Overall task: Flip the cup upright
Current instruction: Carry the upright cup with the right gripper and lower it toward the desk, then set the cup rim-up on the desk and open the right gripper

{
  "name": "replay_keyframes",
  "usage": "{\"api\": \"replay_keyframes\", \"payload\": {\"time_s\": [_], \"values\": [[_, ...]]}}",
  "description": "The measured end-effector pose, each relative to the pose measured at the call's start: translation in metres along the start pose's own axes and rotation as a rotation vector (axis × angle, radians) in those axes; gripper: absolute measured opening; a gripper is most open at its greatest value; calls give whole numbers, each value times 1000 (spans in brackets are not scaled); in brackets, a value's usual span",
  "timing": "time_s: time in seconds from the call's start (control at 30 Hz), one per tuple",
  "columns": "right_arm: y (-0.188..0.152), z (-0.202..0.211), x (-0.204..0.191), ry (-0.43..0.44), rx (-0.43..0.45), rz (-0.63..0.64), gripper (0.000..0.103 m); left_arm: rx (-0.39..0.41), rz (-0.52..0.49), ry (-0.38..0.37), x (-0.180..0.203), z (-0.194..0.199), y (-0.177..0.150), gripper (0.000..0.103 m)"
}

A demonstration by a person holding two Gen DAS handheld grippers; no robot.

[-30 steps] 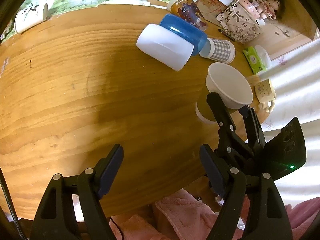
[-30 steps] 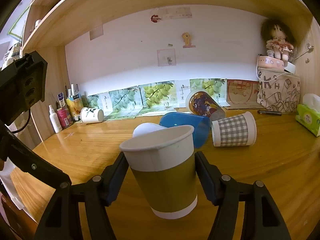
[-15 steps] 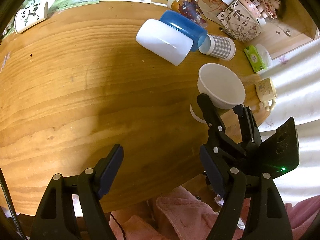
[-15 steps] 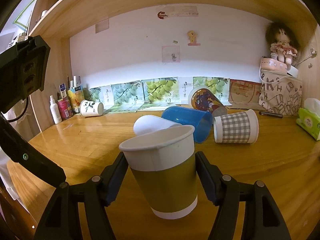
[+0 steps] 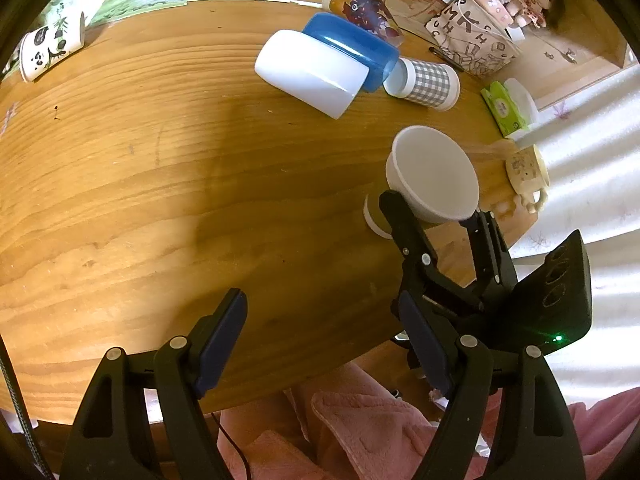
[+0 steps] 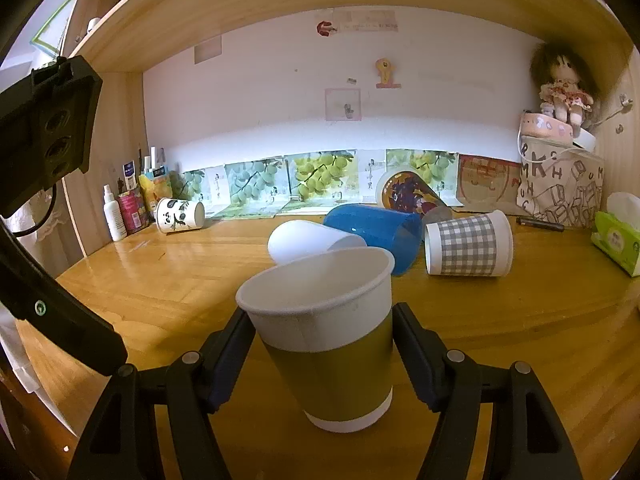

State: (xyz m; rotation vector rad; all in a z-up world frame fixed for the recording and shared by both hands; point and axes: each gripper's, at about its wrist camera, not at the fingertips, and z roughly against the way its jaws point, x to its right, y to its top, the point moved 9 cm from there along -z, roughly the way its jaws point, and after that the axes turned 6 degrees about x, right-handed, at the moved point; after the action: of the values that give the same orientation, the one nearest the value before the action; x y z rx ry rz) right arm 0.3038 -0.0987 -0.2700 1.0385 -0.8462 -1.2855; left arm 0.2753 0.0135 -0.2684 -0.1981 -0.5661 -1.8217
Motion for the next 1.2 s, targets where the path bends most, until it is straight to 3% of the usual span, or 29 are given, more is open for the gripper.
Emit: {"api": "replay_keyframes", "payload": {"time_s": [0.53,0.8,1.2], "values": [[-24,9,-3,23,-117,19,70,4,15,-15,2,-3,-4,81],[-40,17,-6,42,-235,6,78,-8,54,-4,-6,-10,-10,81],[-53,46,6,13,-512,-47,81,15,147,71,-8,-18,-14,81]]}}
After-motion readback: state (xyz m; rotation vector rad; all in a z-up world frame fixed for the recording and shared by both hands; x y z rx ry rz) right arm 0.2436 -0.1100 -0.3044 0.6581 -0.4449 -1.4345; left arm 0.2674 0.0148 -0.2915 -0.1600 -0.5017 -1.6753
